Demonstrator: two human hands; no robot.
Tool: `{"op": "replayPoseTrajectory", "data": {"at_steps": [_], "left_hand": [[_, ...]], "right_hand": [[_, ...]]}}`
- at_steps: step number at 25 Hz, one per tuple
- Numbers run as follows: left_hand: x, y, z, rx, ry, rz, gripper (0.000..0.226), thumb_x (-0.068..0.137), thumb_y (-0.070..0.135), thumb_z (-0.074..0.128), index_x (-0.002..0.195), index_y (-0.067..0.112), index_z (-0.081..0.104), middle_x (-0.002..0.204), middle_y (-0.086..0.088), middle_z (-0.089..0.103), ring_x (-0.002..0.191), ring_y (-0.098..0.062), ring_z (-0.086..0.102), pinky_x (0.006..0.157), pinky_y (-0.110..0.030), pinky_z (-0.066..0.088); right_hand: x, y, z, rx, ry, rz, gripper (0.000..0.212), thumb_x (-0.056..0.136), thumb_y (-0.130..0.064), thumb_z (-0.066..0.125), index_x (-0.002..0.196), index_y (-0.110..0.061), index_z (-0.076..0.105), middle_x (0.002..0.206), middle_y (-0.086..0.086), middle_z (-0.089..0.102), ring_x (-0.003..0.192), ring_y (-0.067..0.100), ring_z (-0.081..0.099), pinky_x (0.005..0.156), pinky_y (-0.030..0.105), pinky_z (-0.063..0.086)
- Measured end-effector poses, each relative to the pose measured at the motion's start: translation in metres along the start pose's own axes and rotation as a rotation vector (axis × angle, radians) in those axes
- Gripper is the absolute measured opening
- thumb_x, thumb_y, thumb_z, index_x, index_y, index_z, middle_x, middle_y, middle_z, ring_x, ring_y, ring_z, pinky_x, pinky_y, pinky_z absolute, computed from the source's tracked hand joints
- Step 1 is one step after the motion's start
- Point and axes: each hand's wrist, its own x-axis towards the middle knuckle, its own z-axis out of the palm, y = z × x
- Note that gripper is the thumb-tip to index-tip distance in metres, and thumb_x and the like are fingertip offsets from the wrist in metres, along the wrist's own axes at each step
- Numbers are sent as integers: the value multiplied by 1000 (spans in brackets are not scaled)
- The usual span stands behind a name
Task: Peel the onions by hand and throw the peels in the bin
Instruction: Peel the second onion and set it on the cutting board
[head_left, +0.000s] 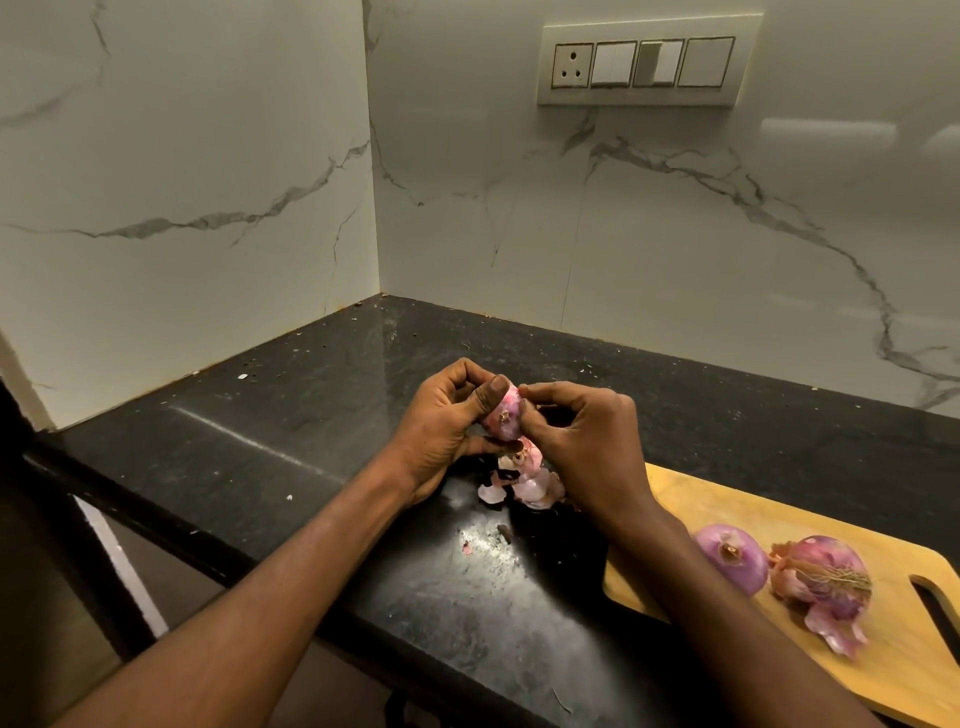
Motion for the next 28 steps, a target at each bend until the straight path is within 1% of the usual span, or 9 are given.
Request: {"op": "replayPoseTrajectory", "data": {"at_steps": [4, 9, 11, 13, 17, 20, 23, 26, 28], "left_hand": [[0, 0, 0, -29, -5, -9, 15, 99, 15, 64, 106, 3, 59, 123, -35, 63, 94, -38, 73, 75, -57, 64], [1, -1, -1, -68, 8, -12, 22, 96, 21, 65, 107, 4, 57, 126, -33, 63, 100, -43, 71, 75, -59, 63], [1, -1, -1, -88, 14, -16, 22, 94, 20, 65, 105, 4, 57, 125, -29, 64, 101, -43, 72, 75, -60, 63], [1, -1, -2, -79, 14, -16, 20, 94, 18, 65, 105, 3, 57, 123, -30, 65, 101, -43, 71, 76, -60, 63], [-1, -1, 1, -53, 10, 0, 14, 97, 11, 64, 105, 2, 57, 114, -24, 69, 97, -39, 72, 76, -54, 64], [-3, 1, 2, -68, 12, -1, 17, 94, 10, 66, 106, 2, 57, 109, -18, 72, 97, -35, 73, 75, -49, 65], [-3, 1, 2, -83, -9, -10, 11, 96, 7, 63, 104, 3, 56, 108, -16, 73, 98, -34, 74, 73, -46, 65], [-1, 1, 1, -124, -8, -19, 7, 100, 4, 59, 106, 3, 56, 109, -18, 70, 95, -32, 73, 70, -44, 65], [0, 0, 0, -162, -9, -22, 9, 100, 5, 60, 108, 2, 57, 109, -21, 67, 92, -29, 72, 72, -47, 65]], "right_hand": [[-1, 1, 6, -66, 28, -35, 24, 90, -19, 80, 114, -13, 79, 101, -2, 79, 85, 1, 73, 77, 26, 63], [1, 3, 5, 9, 3, 47, 30, 89, -17, 80, 119, -17, 77, 110, -5, 79, 95, -1, 73, 84, 26, 63], [2, 3, 5, 77, 7, 73, 26, 90, -12, 78, 116, -16, 79, 107, -6, 79, 94, -1, 74, 84, 28, 63], [1, 3, 6, 80, 26, 61, 22, 89, -13, 80, 111, -15, 80, 100, -6, 80, 89, -1, 74, 80, 29, 64], [0, 2, 12, -23, 84, 36, 14, 86, -20, 84, 98, -15, 79, 91, -7, 77, 80, 4, 72, 71, 29, 62], [0, 1, 15, -83, 84, 5, 15, 84, -21, 84, 94, -14, 75, 88, -5, 75, 78, 5, 69, 70, 29, 61], [1, 0, 16, -139, 74, -27, 17, 84, -24, 84, 92, -15, 72, 87, -5, 73, 77, 6, 68, 70, 33, 60], [0, 1, 14, -111, 82, -9, 16, 88, -23, 81, 100, -16, 74, 91, -5, 75, 82, 5, 69, 74, 32, 61], [1, 1, 11, -58, 58, -2, 24, 89, -23, 81, 112, -17, 77, 101, -6, 77, 90, 2, 71, 82, 26, 61]]}}
